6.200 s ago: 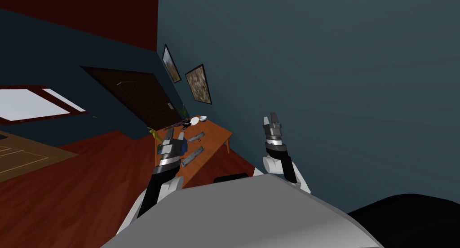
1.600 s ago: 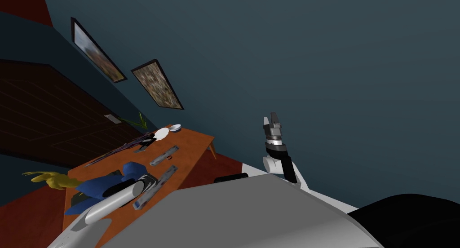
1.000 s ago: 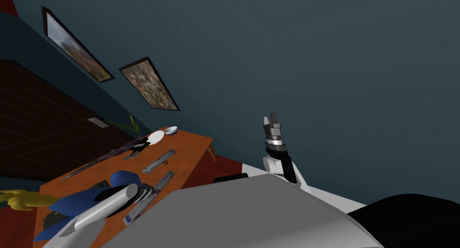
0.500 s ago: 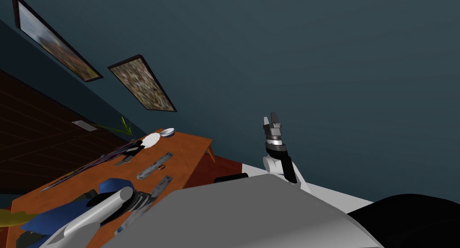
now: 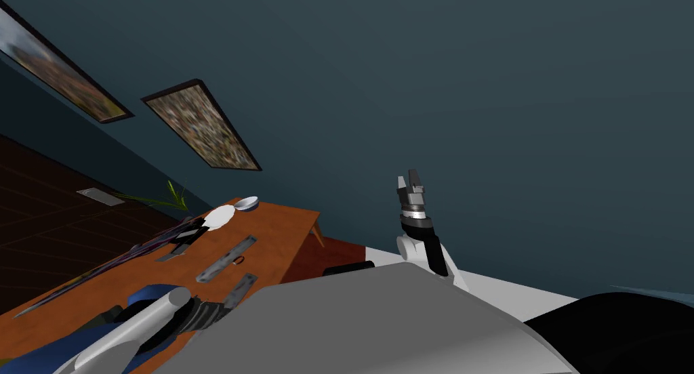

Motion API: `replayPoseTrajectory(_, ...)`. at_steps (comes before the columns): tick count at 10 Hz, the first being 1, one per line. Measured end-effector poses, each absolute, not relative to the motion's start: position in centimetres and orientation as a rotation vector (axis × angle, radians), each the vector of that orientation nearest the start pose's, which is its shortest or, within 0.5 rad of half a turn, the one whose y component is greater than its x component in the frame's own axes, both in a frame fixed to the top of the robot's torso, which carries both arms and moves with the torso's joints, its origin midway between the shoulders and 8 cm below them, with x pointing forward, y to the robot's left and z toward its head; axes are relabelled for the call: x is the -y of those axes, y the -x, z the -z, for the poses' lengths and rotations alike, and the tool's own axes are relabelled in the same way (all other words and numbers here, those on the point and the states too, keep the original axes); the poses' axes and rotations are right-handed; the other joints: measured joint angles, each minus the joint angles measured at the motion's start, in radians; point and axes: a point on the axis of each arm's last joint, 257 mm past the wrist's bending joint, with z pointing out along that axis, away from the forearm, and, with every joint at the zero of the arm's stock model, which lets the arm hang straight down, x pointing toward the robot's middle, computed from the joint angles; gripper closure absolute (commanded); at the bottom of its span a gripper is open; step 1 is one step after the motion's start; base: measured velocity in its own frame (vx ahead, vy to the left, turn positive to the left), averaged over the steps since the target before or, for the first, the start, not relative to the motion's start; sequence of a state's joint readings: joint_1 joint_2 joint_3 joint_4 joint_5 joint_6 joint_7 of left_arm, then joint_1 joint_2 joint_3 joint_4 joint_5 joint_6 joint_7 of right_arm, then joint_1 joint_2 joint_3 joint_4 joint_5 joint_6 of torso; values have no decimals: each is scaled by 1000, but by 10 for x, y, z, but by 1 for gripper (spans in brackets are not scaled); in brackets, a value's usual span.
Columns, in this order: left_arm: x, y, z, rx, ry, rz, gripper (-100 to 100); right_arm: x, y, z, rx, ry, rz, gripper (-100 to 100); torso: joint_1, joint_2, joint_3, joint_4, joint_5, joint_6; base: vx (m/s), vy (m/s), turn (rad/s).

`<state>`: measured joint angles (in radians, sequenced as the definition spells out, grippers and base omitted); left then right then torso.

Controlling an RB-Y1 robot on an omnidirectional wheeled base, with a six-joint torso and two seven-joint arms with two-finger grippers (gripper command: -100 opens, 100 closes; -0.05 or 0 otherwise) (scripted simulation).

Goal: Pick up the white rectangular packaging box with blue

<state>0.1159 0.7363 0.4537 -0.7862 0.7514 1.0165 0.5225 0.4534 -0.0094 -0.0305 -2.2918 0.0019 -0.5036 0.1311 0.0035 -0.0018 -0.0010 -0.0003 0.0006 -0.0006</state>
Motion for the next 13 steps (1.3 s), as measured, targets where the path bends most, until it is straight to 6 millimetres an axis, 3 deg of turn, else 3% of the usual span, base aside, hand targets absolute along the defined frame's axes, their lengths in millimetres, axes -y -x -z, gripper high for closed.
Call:
replayPoseTrajectory(4, -623, -114, 498, -114, 3109, 18, -100, 282, -342, -46, -607, -553, -1177, 0, 1, 0, 0, 0, 0, -1, 30, 67, -38)
replayPoseTrajectory(5, -622, -113, 499, -113, 3112, 15, 0, 282, -342, -46, -607, -553, -1177, 0, -1, 1, 0, 0, 0, 0, 2, 6, 0)
replayPoseTrajectory(6, -622, -113, 499, -113, 3112, 16, -100, 282, -342, -46, -607, -553, -1177, 0, -3, 2, 1, 0, 0, 0, 19, 36, 31)
replayPoseTrajectory(10, -606, -111, 520, -124, 3112, 17, -100, 282, -342, -46, -607, -553, -1177, 0, -1, 1, 0, 0, 0, 0, 20, 37, 13)
replayPoseTrajectory(11, -606, -111, 521, -125, 3111, 17, 100, 282, -342, -46, -607, -553, -1177, 0, -3, 1, 1, 0, 0, 0, 0, 0, 0)
replayPoseTrajectory(13, -605, -111, 521, -130, 3113, 16, 100, 282, -342, -46, -606, -553, -1177, 0, -1, 1, 1, 0, 0, -1, 0, 0, 0)
